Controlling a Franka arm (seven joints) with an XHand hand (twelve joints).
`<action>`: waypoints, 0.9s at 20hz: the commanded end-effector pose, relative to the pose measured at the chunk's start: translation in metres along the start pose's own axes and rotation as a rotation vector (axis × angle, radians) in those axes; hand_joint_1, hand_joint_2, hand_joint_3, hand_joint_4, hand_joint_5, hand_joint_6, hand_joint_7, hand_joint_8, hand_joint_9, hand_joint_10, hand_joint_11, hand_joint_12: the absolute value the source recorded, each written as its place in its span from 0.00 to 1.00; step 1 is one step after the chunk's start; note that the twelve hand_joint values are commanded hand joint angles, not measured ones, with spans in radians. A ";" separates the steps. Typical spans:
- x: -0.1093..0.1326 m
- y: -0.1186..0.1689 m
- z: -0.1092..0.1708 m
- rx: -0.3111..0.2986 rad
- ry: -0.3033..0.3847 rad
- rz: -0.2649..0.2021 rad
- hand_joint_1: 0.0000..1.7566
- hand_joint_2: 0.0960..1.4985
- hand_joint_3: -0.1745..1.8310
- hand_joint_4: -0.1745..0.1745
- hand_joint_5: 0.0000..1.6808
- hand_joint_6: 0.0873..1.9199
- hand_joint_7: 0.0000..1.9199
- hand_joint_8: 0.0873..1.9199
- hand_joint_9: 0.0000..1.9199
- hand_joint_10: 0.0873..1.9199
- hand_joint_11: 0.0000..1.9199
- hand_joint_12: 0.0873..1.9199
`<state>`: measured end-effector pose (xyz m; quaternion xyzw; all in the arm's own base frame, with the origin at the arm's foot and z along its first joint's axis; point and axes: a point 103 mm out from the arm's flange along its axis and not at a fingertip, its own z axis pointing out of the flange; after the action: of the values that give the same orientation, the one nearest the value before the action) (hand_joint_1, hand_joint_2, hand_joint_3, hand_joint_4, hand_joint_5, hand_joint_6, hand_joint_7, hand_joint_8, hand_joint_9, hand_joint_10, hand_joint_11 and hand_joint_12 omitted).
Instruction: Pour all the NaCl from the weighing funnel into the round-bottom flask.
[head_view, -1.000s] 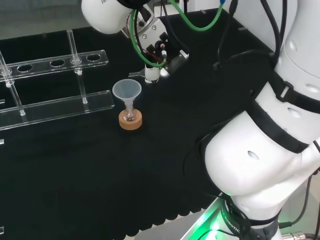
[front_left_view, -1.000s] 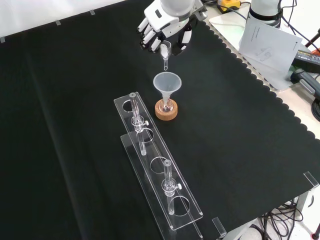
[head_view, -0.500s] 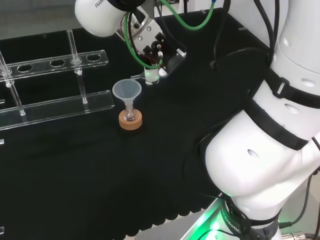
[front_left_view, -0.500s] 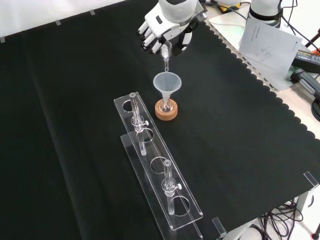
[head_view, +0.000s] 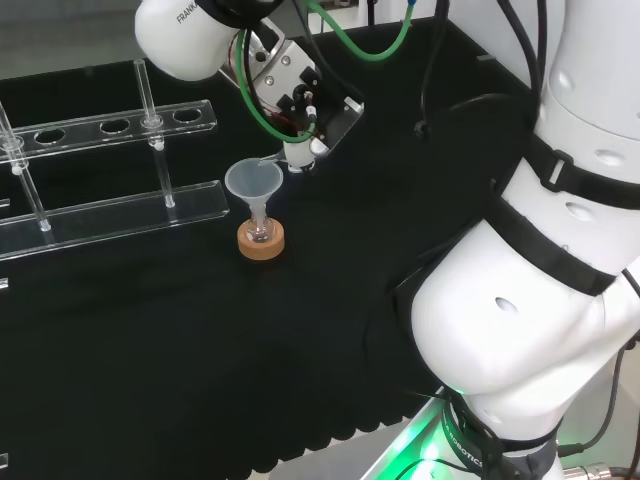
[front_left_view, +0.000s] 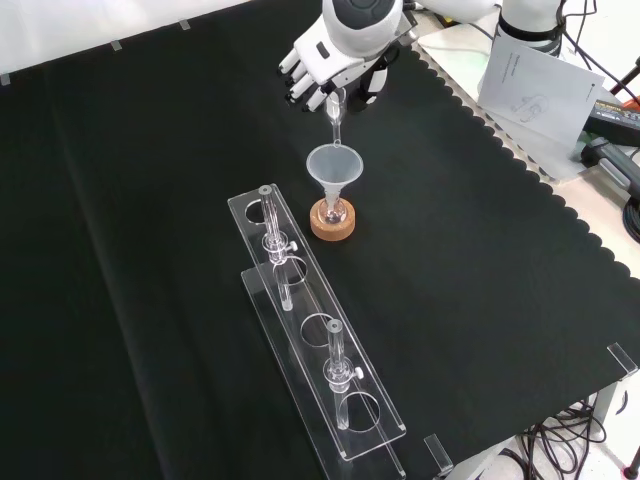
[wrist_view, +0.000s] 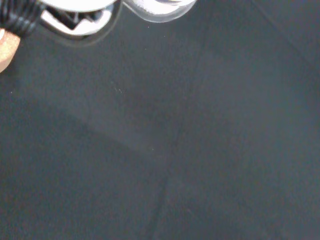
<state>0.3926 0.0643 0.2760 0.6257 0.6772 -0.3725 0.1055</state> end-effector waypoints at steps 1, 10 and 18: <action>0.002 0.000 -0.006 0.009 -0.066 0.007 0.62 0.44 0.39 1.00 0.70 0.40 0.33 0.32 0.49 0.18 0.35 0.58; -0.001 0.000 -0.002 0.032 -0.057 0.018 0.62 0.44 0.39 1.00 0.70 0.40 0.33 0.32 0.49 0.17 0.35 0.58; 0.009 0.000 -0.011 0.047 -0.084 0.018 0.62 0.44 0.39 1.00 0.70 0.40 0.33 0.32 0.49 0.17 0.35 0.58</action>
<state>0.3945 0.0733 0.2797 0.6227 0.6592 -0.4038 0.1211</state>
